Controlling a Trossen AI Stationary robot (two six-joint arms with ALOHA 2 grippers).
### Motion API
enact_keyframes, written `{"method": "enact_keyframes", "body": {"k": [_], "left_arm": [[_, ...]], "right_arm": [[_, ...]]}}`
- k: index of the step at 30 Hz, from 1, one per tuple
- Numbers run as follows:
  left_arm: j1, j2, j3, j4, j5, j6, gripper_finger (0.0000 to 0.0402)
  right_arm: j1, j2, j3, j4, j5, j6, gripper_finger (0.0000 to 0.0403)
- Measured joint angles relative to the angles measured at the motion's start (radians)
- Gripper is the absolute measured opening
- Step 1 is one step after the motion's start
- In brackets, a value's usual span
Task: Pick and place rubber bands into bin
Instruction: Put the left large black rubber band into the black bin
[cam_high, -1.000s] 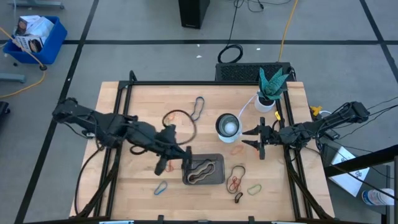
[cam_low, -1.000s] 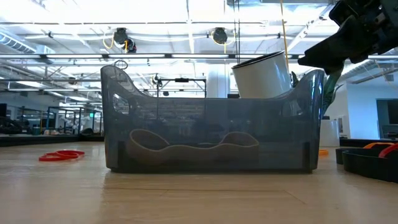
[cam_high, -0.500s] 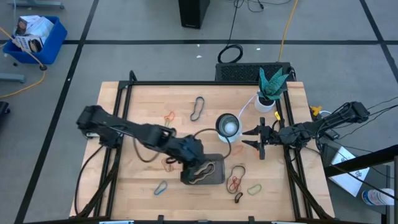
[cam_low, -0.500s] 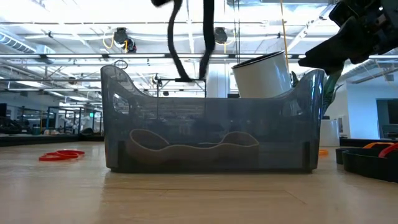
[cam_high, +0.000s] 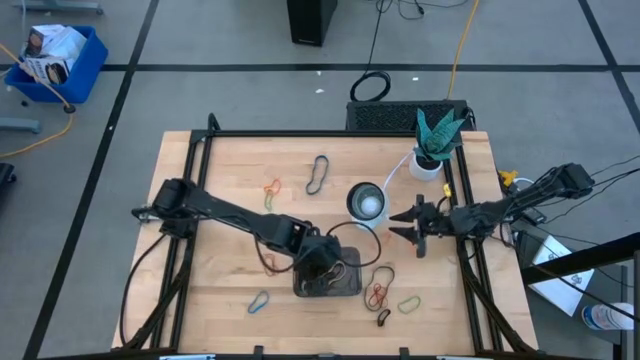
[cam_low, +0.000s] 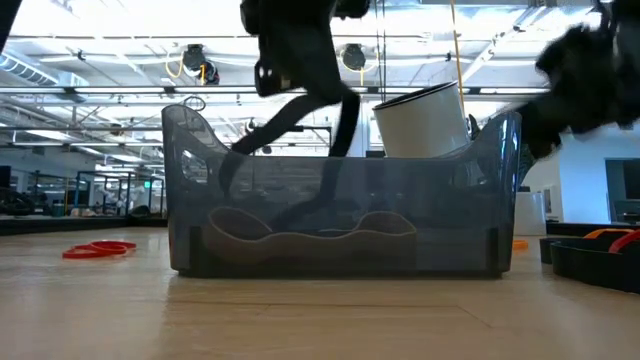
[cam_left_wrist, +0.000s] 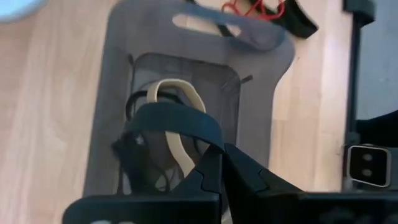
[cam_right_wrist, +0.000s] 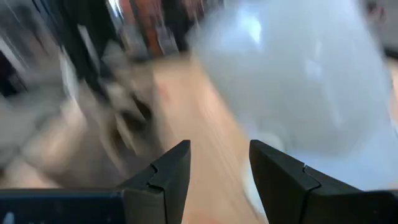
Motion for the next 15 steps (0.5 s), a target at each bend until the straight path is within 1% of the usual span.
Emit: {"method": "enact_keyframes", "body": {"k": [2, 4, 6, 8, 12, 15], "left_arm": [[0.0, 0.015, 0.0, -0.003, 0.002, -0.005, 0.0012], [0.0, 0.028, 0.0, -0.007, 0.002, -0.018, 0.0013], [0.0, 0.039, 0.0, -0.009, 0.004, -0.024, 0.0009], [0.0, 0.043, 0.0, -0.018, 0.005, -0.023, 0.0005], [0.0, 0.04, 0.0, -0.011, -0.002, -0.026, 0.0015], [0.0, 0.041, 0.0, -0.012, -0.003, -0.026, 0.0012]], "right_arm": [[0.0, -0.005, 0.001, 0.0, -0.004, 0.007, 0.0158], [0.0, 0.005, 0.001, -0.006, -0.05, -0.04, 0.016], [0.001, -0.002, 0.005, 0.036, -0.098, -0.082, 0.0162], [0.001, -0.001, 0.009, 0.034, -0.104, -0.099, 0.0161], [0.001, -0.002, 0.008, 0.04, -0.104, -0.102, 0.0158], [0.001, 0.0, 0.008, 0.038, -0.104, -0.102, 0.0159]]}}
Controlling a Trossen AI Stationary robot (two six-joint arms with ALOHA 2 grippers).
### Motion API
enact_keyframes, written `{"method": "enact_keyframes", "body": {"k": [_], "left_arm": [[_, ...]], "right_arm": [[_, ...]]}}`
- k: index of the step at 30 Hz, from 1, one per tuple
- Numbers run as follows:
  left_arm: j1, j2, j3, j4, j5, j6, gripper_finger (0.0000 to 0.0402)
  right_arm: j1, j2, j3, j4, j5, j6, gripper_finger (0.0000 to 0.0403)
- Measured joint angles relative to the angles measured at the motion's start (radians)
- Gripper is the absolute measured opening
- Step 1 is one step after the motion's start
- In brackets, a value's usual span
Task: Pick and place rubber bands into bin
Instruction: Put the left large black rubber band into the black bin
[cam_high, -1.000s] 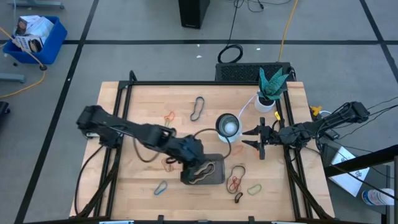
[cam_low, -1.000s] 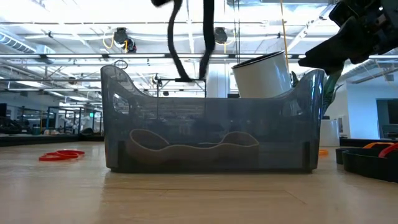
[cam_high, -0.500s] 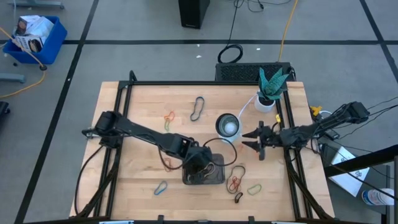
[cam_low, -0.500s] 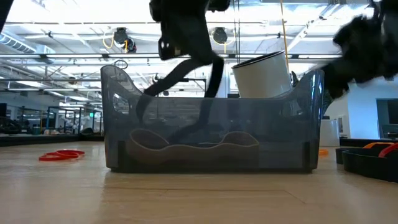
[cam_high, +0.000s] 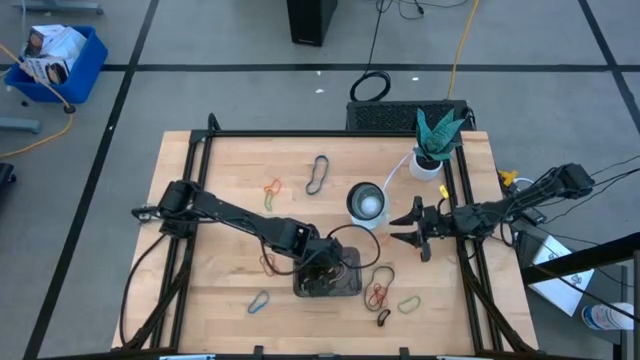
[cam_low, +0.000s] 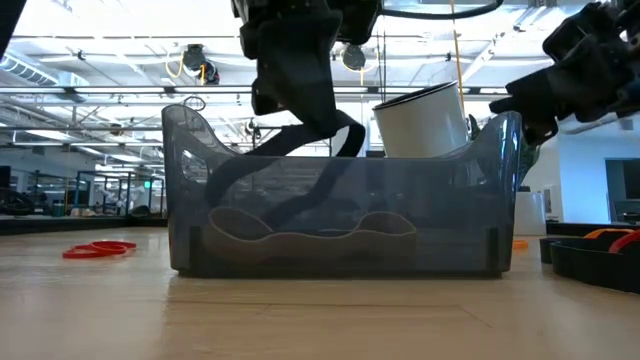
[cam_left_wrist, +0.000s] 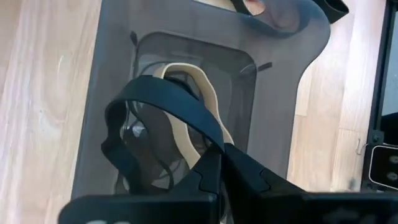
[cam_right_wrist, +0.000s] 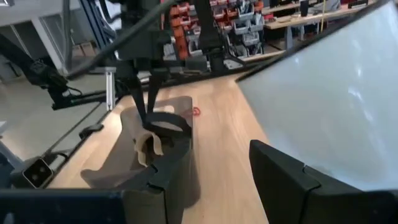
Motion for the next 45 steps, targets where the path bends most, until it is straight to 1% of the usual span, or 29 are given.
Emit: {"method": "enact_keyframes", "body": {"k": [4, 9, 12, 18, 23, 25, 26, 30, 32, 38, 42, 45], "left_arm": [[0.001, 0.0, 0.0, 0.001, 0.0, 0.001, 0.0006], [0.002, 0.0, 0.0, 0.002, -0.003, 0.001, 0.0028], [0.002, 0.0, 0.0, 0.002, -0.003, 0.0, 0.0032], [0.002, 0.0, 0.0, 0.003, -0.01, 0.004, 0.0034], [0.004, 0.0, 0.0, 0.003, -0.01, -0.001, 0.0034], [0.004, 0.0, 0.0, 0.003, -0.01, 0.008, 0.0035], [0.004, 0.0, 0.0, 0.003, -0.01, 0.015, 0.0035], [0.011, 0.0, 0.0, -0.001, -0.01, 0.023, 0.0035], [0.02, 0.0, 0.0, -0.002, -0.01, 0.023, 0.0035], [0.042, -0.039, 0.0, -0.046, -0.007, 0.03, 0.0035], [0.041, -0.094, 0.0, -0.076, -0.085, 0.036, 0.0036], [0.041, -0.155, 0.0, -0.092, -0.123, 0.039, 0.0036]], "right_arm": [[0.0, -0.002, -0.001, 0.003, 0.0, 0.0, 0.0162], [0.0, -0.002, -0.002, 0.004, 0.0, -0.004, 0.0158], [0.0, -0.002, -0.002, 0.005, -0.004, -0.004, 0.0159], [0.0, -0.006, -0.002, 0.005, -0.076, -0.001, 0.0161], [0.0, -0.006, 0.007, 0.008, -0.079, -0.004, 0.0158], [0.0, -0.006, 0.038, -0.047, -0.079, -0.019, 0.0159], [0.0, -0.006, 0.057, -0.11, -0.079, -0.038, 0.0161], [-0.002, -0.007, 0.195, -0.275, -0.079, -0.095, 0.0161], [-0.002, -0.004, 0.239, -0.335, -0.079, -0.115, 0.0159], [-0.002, -0.004, 0.326, -0.347, -0.105, -0.164, 0.016], [-0.002, 0.006, 0.371, -0.423, -0.106, -0.161, 0.0161], [-0.001, 0.027, 0.418, -0.436, -0.106, -0.155, 0.0158]]}}
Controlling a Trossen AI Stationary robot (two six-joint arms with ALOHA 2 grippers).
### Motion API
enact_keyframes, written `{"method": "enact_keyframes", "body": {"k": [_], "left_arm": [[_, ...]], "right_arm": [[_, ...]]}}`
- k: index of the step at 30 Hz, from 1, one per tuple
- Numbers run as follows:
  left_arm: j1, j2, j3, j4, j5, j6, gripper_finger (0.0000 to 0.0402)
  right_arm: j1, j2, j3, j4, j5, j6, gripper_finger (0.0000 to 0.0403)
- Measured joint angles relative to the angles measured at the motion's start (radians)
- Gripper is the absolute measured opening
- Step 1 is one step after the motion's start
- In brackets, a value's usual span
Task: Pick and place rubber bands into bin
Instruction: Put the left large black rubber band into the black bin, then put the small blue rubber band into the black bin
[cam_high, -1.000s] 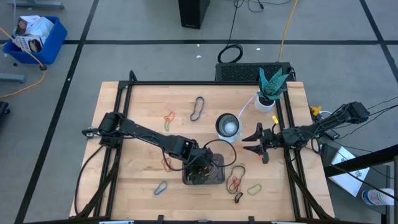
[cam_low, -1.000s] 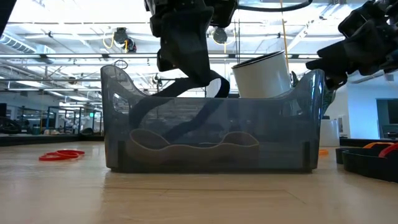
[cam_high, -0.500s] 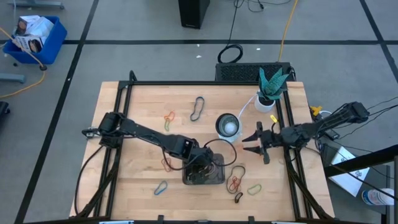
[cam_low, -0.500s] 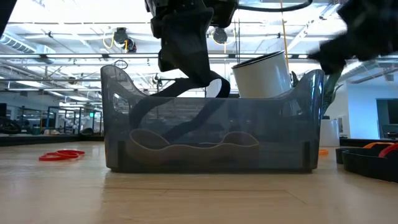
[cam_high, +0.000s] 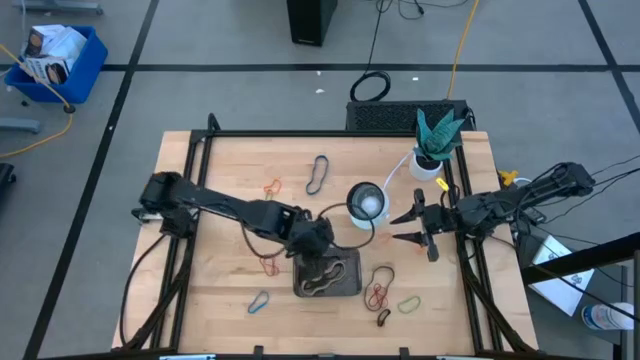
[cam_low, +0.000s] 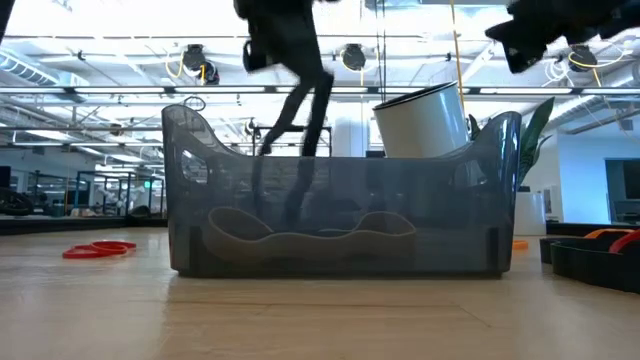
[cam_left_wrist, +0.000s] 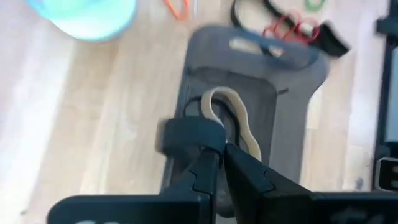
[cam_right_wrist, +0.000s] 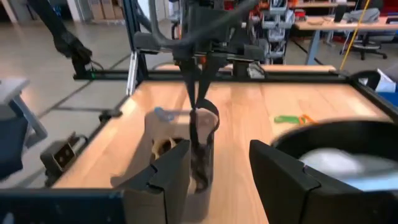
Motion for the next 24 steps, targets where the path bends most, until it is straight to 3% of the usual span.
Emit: {"method": "enact_keyframes", "body": {"k": [6, 9, 16, 24], "left_arm": [[-0.031, -0.124, 0.0, -0.017, -0.15, 0.047, 0.0038], [-0.052, -0.185, 0.0, -0.015, -0.196, 0.054, 0.0057], [-0.088, -0.223, 0.0, 0.048, -0.174, 0.093, 0.0111], [-0.103, -0.223, 0.0, 0.043, -0.178, 0.093, 0.0124]], "right_arm": [[0.001, 0.071, 0.078, -0.005, 0.0, -0.026, 0.0161], [0.001, 0.105, 0.095, -0.009, 0.0, -0.031, 0.0161], [0.0, 0.147, 0.1, -0.011, 0.002, -0.035, 0.0159], [-0.001, 0.155, 0.1, -0.002, 0.004, -0.028, 0.0159]]}}
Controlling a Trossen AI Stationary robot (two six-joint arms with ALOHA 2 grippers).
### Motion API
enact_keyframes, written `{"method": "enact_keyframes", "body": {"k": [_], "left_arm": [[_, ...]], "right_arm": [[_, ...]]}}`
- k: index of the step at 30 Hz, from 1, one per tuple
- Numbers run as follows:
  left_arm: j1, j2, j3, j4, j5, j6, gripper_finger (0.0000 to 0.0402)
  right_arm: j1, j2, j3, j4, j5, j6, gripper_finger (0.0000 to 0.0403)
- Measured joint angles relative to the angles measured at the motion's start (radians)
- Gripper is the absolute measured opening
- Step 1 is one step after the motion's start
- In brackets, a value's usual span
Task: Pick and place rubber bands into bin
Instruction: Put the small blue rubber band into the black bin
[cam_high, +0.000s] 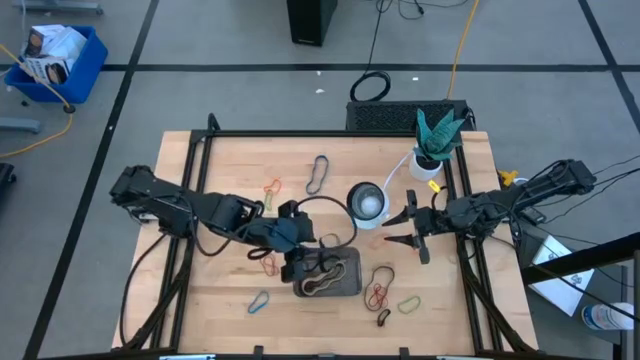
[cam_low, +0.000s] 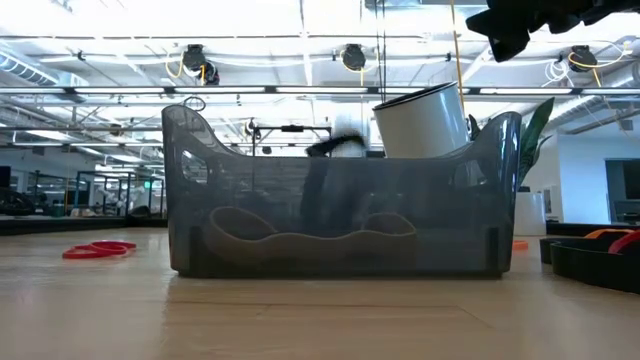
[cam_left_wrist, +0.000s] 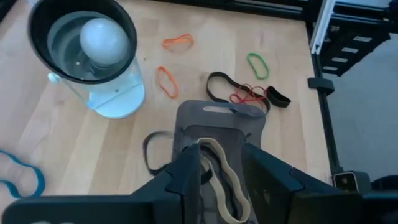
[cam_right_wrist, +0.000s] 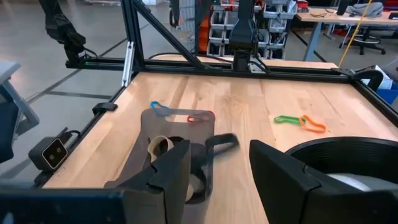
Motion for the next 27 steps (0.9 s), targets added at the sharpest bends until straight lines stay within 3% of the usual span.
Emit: {"method": "enact_keyframes", "body": {"k": [9, 13, 18, 24, 27], "left_arm": [[-0.036, -0.111, 0.0, -0.003, -0.17, -0.014, 0.0124], [-0.091, -0.163, 0.0, -0.006, -0.299, -0.023, 0.0124], [-0.159, -0.194, 0.0, -0.055, -0.362, -0.047, 0.0124], [-0.223, -0.199, -0.001, -0.316, -0.337, -0.291, 0.0124], [-0.253, -0.195, -0.028, -0.346, -0.327, -0.414, 0.0124]], "right_arm": [[0.0, 0.0, 0.0, 0.0, 0.0, 0.028, 0.0162], [0.0, 0.0, 0.0, 0.0, 0.0, 0.027, 0.0159], [0.0, 0.0, 0.0, 0.0, 0.0, 0.027, 0.016], [0.0, 0.0, 0.0, 0.0, 0.0, 0.027, 0.016], [0.0, 0.0, 0.0, 0.0, 0.001, 0.027, 0.0158]]}}
